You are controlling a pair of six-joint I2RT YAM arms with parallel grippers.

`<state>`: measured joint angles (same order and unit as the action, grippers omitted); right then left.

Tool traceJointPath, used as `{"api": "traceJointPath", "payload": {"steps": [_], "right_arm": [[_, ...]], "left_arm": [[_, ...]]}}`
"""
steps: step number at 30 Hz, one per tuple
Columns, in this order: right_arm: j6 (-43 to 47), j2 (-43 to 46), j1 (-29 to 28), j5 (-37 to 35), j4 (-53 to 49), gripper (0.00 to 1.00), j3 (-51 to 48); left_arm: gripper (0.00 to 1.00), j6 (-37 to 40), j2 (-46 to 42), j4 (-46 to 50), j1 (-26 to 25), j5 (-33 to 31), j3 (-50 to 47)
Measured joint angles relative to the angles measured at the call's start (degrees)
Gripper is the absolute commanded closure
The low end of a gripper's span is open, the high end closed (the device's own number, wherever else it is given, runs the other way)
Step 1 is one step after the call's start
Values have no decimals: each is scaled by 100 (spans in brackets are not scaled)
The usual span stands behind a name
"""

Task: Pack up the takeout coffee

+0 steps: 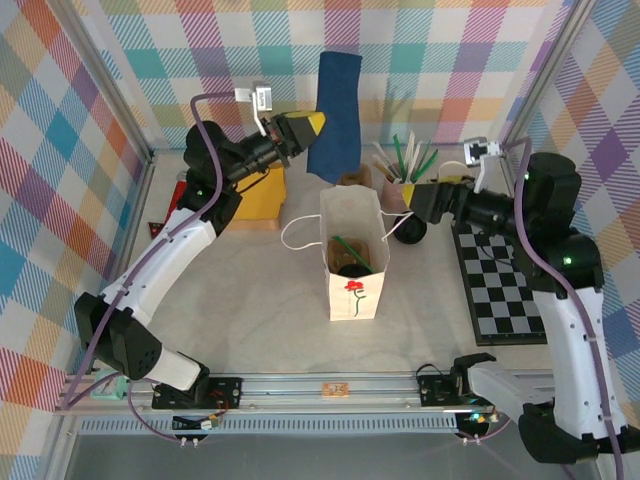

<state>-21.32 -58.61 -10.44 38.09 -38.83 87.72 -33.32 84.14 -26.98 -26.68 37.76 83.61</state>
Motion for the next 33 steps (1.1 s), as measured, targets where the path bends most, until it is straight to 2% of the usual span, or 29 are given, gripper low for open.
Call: {"api": "traceJointPath", "payload": {"steps": [9,20,29,33], "right_arm": [[-555,-981,0,940,1255,2,444],[-1550,-1429,0,1460,2406,4,326],[-2168,-1591,-129,1766,3228,9,190],[-2297,-1722,-352,1843,3399,17,190]], "left_arm": [[100,-535,-264,-584,-214,214,-249],[100,-828,-404,-1038,-614,323,-404],[100,-935,-313,-1268,-946,337,-442],[100,-938,-212,-1287,-1034,334,-442]]}}
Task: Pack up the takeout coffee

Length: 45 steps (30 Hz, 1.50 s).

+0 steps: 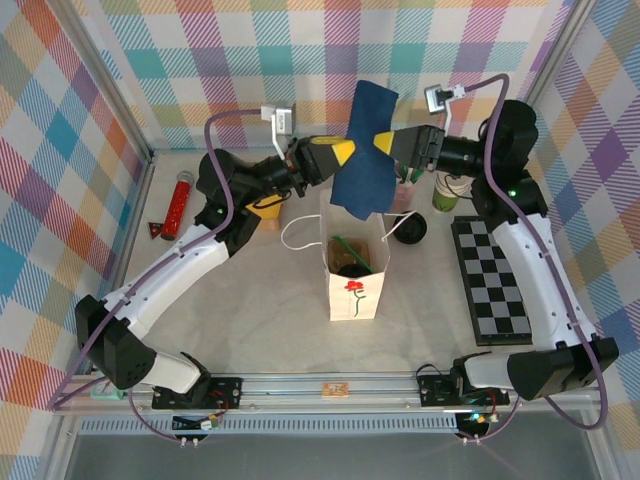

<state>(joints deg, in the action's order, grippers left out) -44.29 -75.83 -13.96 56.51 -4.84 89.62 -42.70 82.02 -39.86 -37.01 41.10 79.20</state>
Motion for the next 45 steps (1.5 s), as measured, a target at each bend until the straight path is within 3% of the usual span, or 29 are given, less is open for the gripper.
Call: {"api": "traceJointPath", "payload": {"steps": [8,14,19,22,27,29,37,45], "right_arm": [[-136,-57,-155,55,221,53,-7],[33,13,-155,-37,111,73,-7],[186,122,-155,-155,-26,82,-7],[304,201,-157,-227,-105,86,-9],[588,354,-219,-452,-291,90,-129],[702,400,-238,-560,-363,90,-219],[1082,433,-431,-1141,-527,94,-627],[1585,439,-885,-1919,-863,99,-800]], "left_arm": [[100,44,74,26,-9,-2,-66],[100,315,46,302,-9,-2,-264],[98,597,-55,686,-9,-46,-339],[89,765,-153,866,-9,-98,-341],[56,1027,-227,1196,-9,-254,-341],[48,1137,-227,1375,-9,-332,-343],[40,1727,-411,2253,-9,-841,-363],[38,2280,-846,2981,-9,-1587,-369]]}}
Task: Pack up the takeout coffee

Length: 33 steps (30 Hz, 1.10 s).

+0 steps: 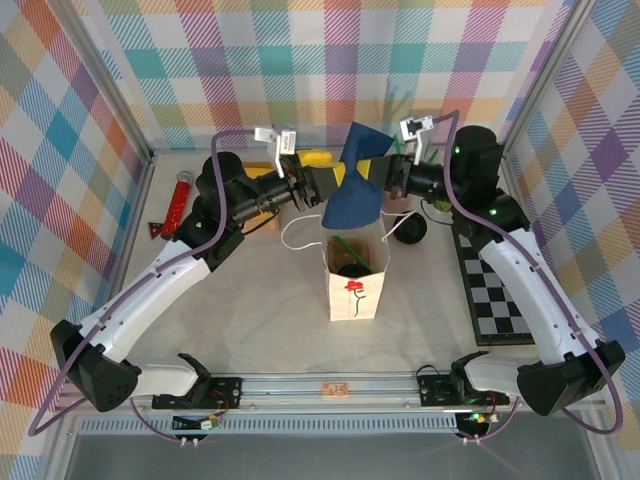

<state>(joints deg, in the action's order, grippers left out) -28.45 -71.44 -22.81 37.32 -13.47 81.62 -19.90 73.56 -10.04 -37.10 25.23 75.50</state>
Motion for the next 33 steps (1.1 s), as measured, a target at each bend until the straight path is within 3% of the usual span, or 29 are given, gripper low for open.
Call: {"api": "traceJointPath", "payload": {"steps": [13,25,33], "right_arm": [[636,208,-310,-1189,-492,100,-146],[1082,197,-1040,-2389,-667,100,-426],[1226,186,-1180,-3067,-597,100,-675]], "left_arm": [[38,352,-166,599,0,-686,-262],[38,463,-219,793,0,-885,-424],[39,520,-238,1368,0,-881,-422]]}}
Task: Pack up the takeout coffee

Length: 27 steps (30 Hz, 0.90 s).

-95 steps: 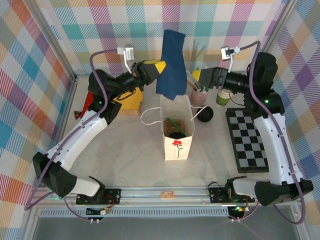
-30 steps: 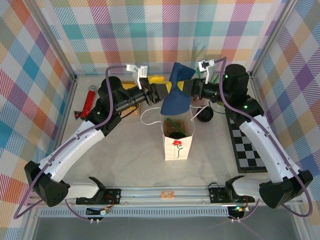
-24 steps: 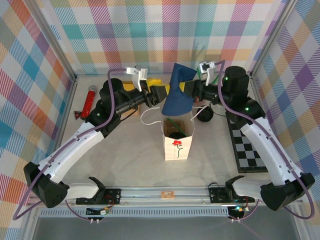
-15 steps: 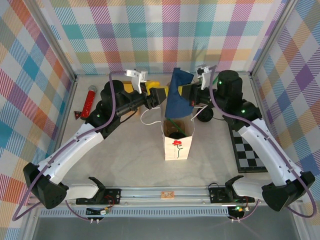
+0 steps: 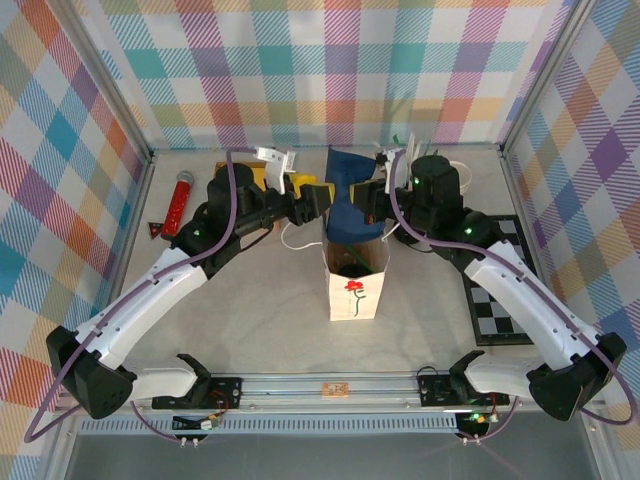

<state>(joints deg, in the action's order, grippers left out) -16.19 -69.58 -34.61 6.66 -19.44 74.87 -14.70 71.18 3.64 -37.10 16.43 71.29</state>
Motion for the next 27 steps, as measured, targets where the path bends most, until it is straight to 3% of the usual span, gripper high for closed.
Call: {"api": "traceJointPath", "payload": {"steps": [18,24,27], "right_arm": [[61,-243,-260,-540,546,100,-313],[68,-249,-291,-752,656,92,-531],[85,-256,-291,-861,654,83,-623]], "left_arm": [[48,-61,-188,225,0,63,-289],[54,-87,-146,223,0,98,-385],[56,-90,-149,219,0,101,-402]]}}
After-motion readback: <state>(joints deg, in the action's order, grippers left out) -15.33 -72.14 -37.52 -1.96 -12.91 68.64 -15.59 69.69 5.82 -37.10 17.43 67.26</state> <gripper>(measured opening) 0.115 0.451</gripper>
